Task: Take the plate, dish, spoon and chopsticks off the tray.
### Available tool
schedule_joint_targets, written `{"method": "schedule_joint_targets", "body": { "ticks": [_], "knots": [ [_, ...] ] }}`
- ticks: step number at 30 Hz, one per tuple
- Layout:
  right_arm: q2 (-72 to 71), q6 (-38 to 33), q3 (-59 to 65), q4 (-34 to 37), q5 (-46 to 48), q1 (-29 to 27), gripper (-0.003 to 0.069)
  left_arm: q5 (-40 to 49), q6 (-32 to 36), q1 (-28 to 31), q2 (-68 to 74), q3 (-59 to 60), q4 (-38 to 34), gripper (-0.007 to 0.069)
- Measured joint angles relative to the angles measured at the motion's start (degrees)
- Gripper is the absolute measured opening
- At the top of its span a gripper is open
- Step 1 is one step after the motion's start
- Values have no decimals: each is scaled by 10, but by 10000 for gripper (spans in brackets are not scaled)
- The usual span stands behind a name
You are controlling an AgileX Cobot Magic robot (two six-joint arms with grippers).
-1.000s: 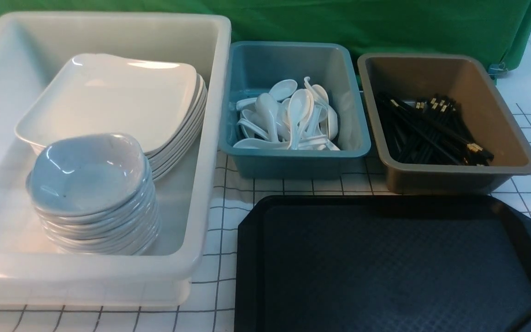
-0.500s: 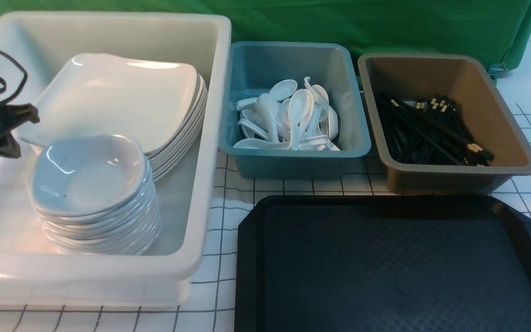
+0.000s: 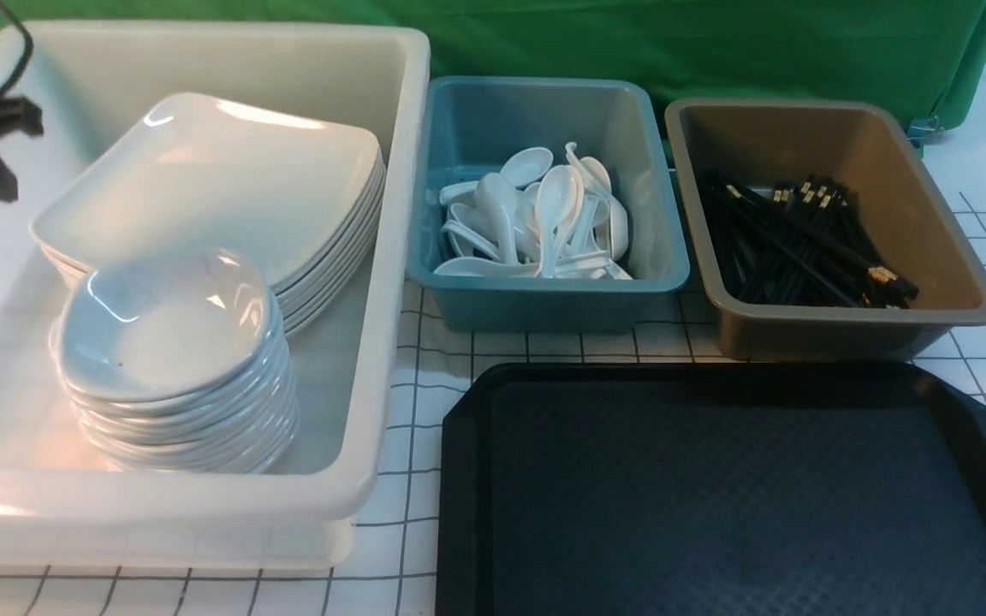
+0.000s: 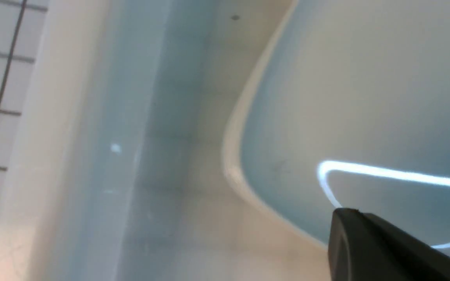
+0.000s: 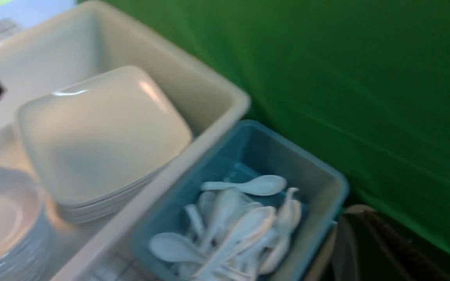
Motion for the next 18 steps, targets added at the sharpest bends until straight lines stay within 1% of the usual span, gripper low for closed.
{"method": "schedule_joint_targets", "body": {
  "ticks": [1, 2, 3, 4, 5, 7, 9, 10, 13, 14, 15, 16, 17, 18],
  "knots": [
    [-9, 11, 0, -20, 0, 0, 3, 3, 11, -8, -17, -1, -7, -2],
    [-12, 13, 0, -25, 0, 0, 3, 4, 14, -11, -21, -2, -9, -2],
    [-32, 24, 4, -49, -1, 0, 3, 6, 32, -32, -54, -3, -13, -2],
    [-39, 27, 6, -54, -2, 0, 3, 7, 35, -40, -64, -3, -15, -2],
    [-72, 32, 23, -70, -3, 0, 3, 10, 45, -76, -109, -3, -24, -2],
    [-106, 34, 49, -82, -3, 0, 3, 13, 50, -112, -150, -3, -31, -2],
    [-154, 46, 98, -94, -4, 0, 3, 17, 58, -160, -202, -3, -35, -2],
    [-164, 49, 110, -96, -5, 0, 3, 17, 59, -170, -212, -3, -35, -2],
    [-267, 80, 246, -115, -6, 0, 3, 17, 63, -269, -306, 18, -19, -2],
    [-284, 90, 271, -120, -8, 0, 3, 14, 61, -288, -326, 31, -11, -2],
    [-320, 103, 323, -128, -17, 0, 3, 10, 57, -311, -351, 47, 0, -2],
    [-332, 108, 333, -131, -23, 0, 3, 10, 55, -319, -362, 51, 3, -2],
    [-378, 126, 399, -142, -47, -1, 3, 0, 46, -341, -393, 79, 14, -2],
    [-399, 137, 438, -145, -60, -1, 3, -7, 42, -352, -414, 97, 20, -2]
  ]
}}
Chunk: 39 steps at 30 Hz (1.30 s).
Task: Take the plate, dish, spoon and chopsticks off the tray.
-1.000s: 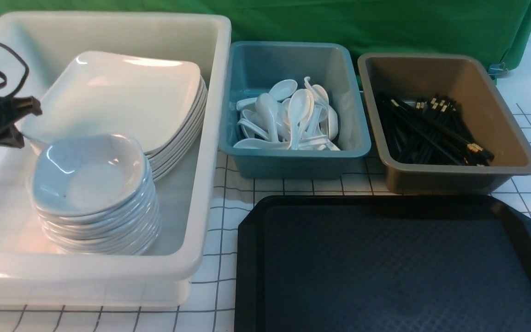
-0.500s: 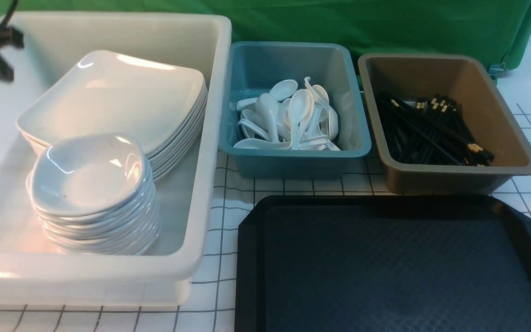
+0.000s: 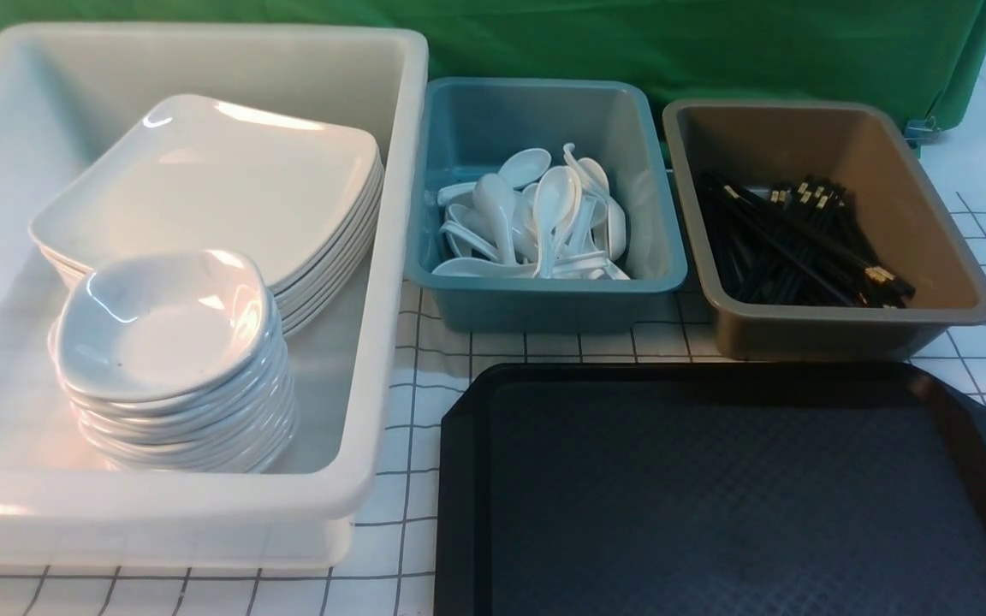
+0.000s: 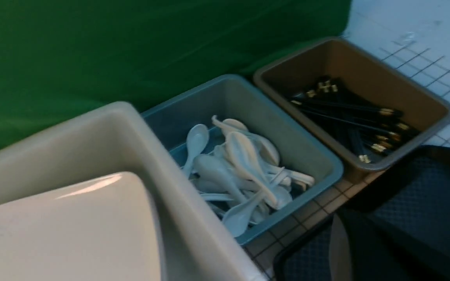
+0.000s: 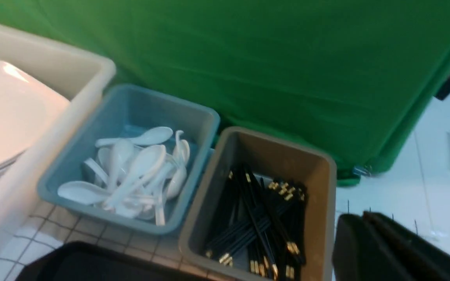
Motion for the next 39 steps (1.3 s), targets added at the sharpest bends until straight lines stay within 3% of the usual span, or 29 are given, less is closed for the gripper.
{"method": "schedule_joint_targets", "body": {
  "ticks": [7, 14, 22, 39],
  "knots": [
    [-286, 101, 359, -23, -290, 0, 3, -77, -58, -26, -188, 224, 5, -2],
    [-503, 132, 636, -29, -504, 0, 12, -103, -111, -26, -371, 458, 4, -2],
    [-564, 134, 741, -31, -562, 0, 55, -171, -120, -26, -492, 577, -4, -2],
    [-564, 144, 743, -33, -569, 0, 108, -191, -120, -26, -500, 581, -23, -2]
  ]
}}
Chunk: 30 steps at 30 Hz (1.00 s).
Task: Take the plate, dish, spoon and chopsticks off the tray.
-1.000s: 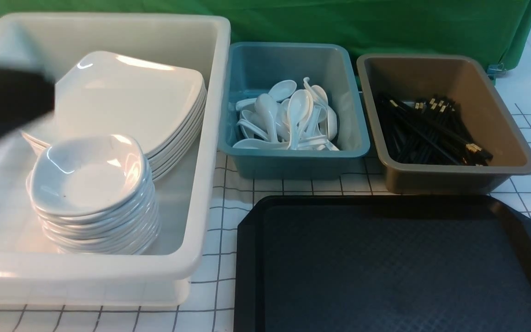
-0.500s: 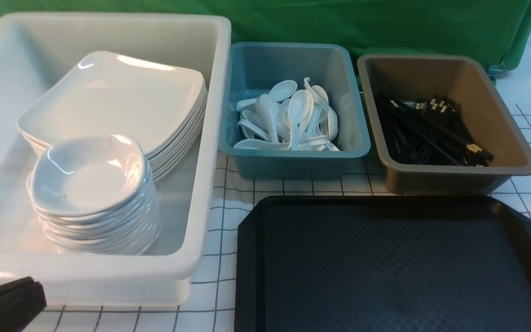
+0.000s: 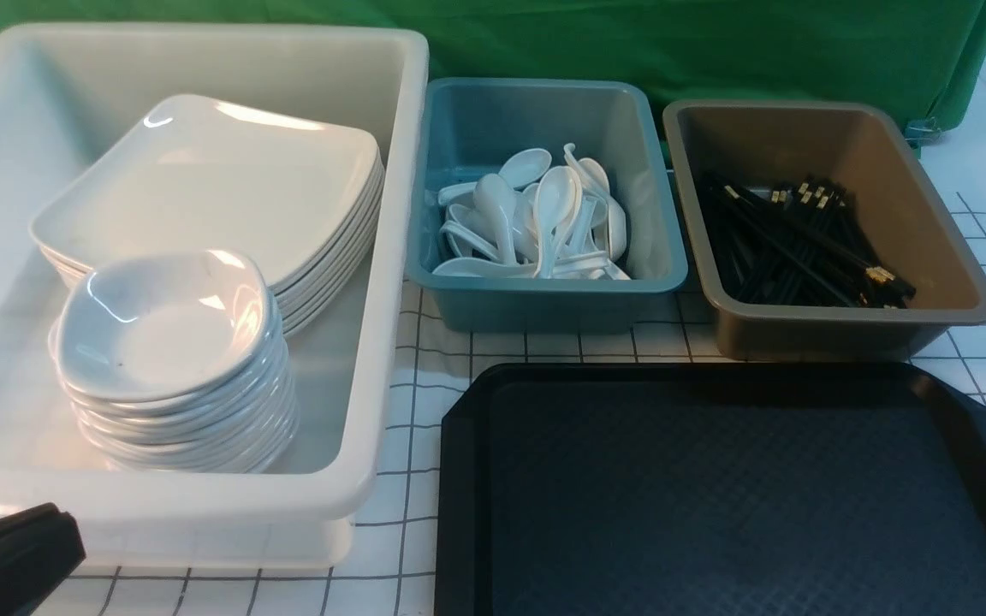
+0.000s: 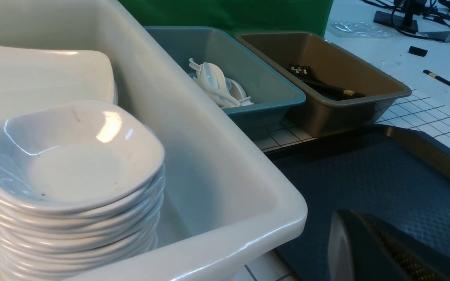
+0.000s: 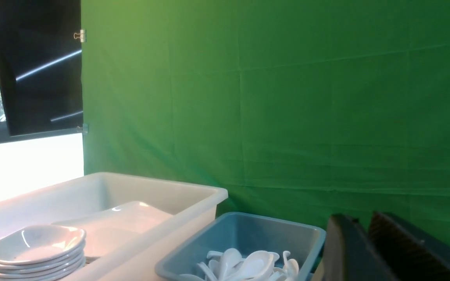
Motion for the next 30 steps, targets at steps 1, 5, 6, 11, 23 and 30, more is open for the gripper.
{"method": "schedule_joint_targets", "body": {
  "ticks": [1, 5, 6, 11, 23, 30],
  "knots": [
    [0, 0, 0, 0, 0, 0, 108, 0, 0, 0, 0, 0, 0, -2],
    [0, 1, 0, 0, 0, 0, 117, 0, 0, 0, 0, 0, 0, -2],
    [0, 1, 0, 0, 0, 0, 119, 0, 0, 0, 0, 0, 0, -2],
    [0, 1, 0, 0, 0, 0, 133, -6, 2, 0, 0, 1, 26, -2],
    [0, 1, 0, 0, 0, 0, 175, -285, 3, 152, -70, 174, 126, -2],
    [0, 1, 0, 0, -1, 0, 185, -229, -8, 218, -96, 227, 136, -2]
  ]
}}
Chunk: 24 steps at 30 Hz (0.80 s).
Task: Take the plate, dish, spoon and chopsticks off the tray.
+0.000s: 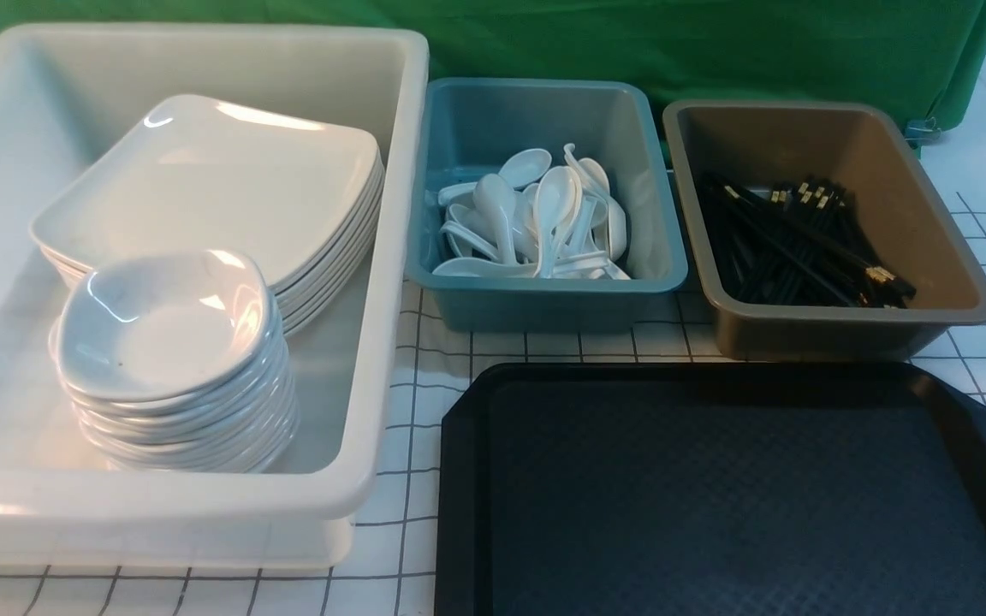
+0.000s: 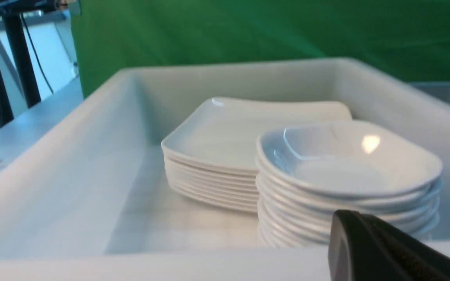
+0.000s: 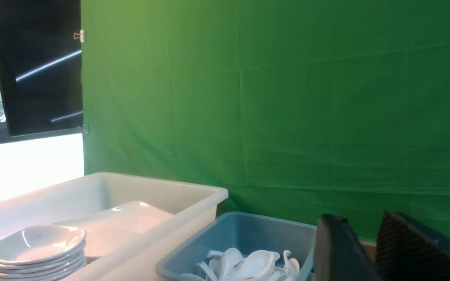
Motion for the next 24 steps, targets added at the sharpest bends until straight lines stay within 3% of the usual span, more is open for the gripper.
{"method": "schedule_joint_targets", "body": {
  "ticks": [5, 24],
  "knots": [
    [0, 0, 0, 0, -1, 0, 196, 46, -1, 1, 0, 1, 4, -2],
    [0, 0, 1, 0, -1, 0, 233, 49, 2, 1, 0, 1, 7, -1]
  ]
}}
